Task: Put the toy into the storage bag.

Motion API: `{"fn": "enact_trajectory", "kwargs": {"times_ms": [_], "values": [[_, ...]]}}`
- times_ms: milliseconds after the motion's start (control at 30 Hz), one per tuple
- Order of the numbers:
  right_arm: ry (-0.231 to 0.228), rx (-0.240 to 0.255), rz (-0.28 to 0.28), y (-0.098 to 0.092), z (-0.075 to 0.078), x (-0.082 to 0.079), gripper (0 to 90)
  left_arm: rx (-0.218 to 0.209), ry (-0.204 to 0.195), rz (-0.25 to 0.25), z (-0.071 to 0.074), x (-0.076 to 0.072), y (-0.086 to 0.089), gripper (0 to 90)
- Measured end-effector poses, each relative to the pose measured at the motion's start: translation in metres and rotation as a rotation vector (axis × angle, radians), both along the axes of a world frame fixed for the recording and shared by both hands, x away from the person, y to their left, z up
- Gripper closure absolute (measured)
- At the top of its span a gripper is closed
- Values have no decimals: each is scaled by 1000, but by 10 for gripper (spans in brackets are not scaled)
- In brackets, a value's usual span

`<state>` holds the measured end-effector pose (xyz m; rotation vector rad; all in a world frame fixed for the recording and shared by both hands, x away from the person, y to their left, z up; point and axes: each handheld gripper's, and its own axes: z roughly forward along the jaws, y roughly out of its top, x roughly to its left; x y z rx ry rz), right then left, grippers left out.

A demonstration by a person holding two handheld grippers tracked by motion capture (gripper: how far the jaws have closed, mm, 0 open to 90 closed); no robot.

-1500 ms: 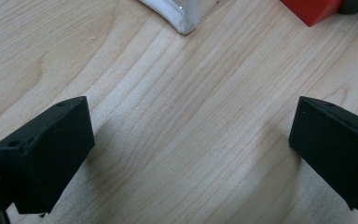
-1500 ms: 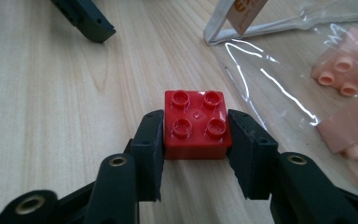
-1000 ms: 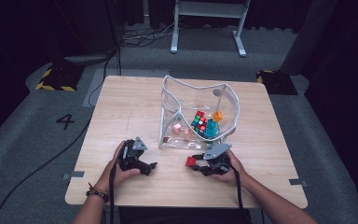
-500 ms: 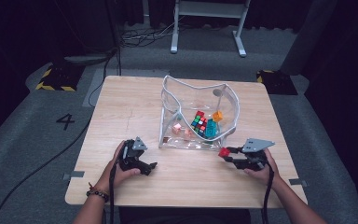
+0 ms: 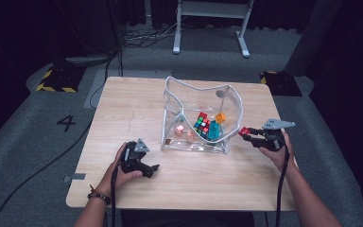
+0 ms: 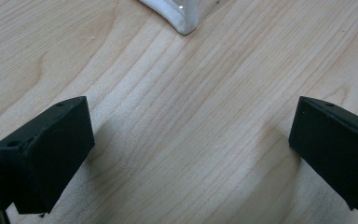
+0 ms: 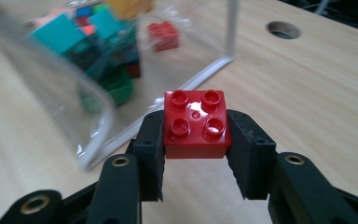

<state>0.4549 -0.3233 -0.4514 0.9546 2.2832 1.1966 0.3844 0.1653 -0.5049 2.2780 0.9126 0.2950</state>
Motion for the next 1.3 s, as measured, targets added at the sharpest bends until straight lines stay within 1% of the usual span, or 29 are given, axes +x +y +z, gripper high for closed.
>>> {"fn": "enact_trajectory", "kwargs": {"times_ms": [67, 100, 133, 200, 267, 333, 367, 400, 433, 467, 533, 600, 633, 733, 767, 800, 867, 933, 1033, 1067, 1133, 1233, 1300], "values": [[3, 14, -9, -2, 4, 8, 594, 0, 0, 0, 0, 0, 0, 0], [3, 10, -17, -2, 7, 12, 593, 0, 0, 0, 0, 0, 0, 0], [-16, -7, -29, -2, 10, 17, 594, 1, -1, 0, 0, 0, 0, 0], [-22, -6, -42, -3, 15, 24, 594, 1, -1, 0, 0, 0, 0, 0], [-53, -40, -68, -3, 20, 32, 594, 1, -1, -1, 0, 0, 0, 0], [-56, -43, -75, -4, 23, 41, 594, 1, -1, 0, 0, 0, 0, 0], [-56, -47, -90, -4, 24, 45, 594, 1, -1, 0, 0, 0, 0, 0], [-63, -46, -100, -3, 26, 49, 594, 1, -1, 0, 0, 0, 0, 0], [-62, -26, -97, -4, 28, 53, 594, 1, -1, 0, 0, 0, 0, 0], [-62, -18, -101, -4, 30, 56, 594, 1, -1, -1, 0, 0, 0, 0], [-70, -31, -117, -4, 35, 61, 594, 1, 0, 0, 0, 0, 0, 0], [-69, -25, -121, -4, 41, 66, 594, 1, -1, 0, 0, 0, 0, 1], [-80, -34, -129, -4, 44, 67, 594, 0, 0, 0, 0, 0, 0, 0], [-96, -24, -123, -4, 56, 68, 593, 1, -1, 0, 0, 0, 0, 0], [-112, -34, -126, -3, 60, 67, 594, 3, -4, 0, 0, 0, 0, 0], [-113, -39, -121, -3, 65, 68, 594, 0, 0, -1, 0, 0, 0, 0], [-129, -33, -122, -4, 75, 67, 594, 1, -1, -1, 0, 0, 0, 0], [-146, -5, -105, -5, 88, 66, 594, 1, -1, -1, 0, 0, 0, 0], [-178, -3, -89, -3, 104, 61, 594, 1, -1, 0, 0, 0, 0, 0], [-185, 6, -78, -2, 110, 59, 594, 1, -1, -1, 0, 0, 0, 0], [-206, 10, -65, 1, 121, 55, 594, 0, -1, 0, 0, 0, 0, 0], [-240, 34, -28, 5, 138, 50, 594, 1, -1, -1, 0, 0, 0, 0], [-246, 29, -20, 9, 149, 46, 594, 0, -1, 0, 0, 0, 0, 0]]}}
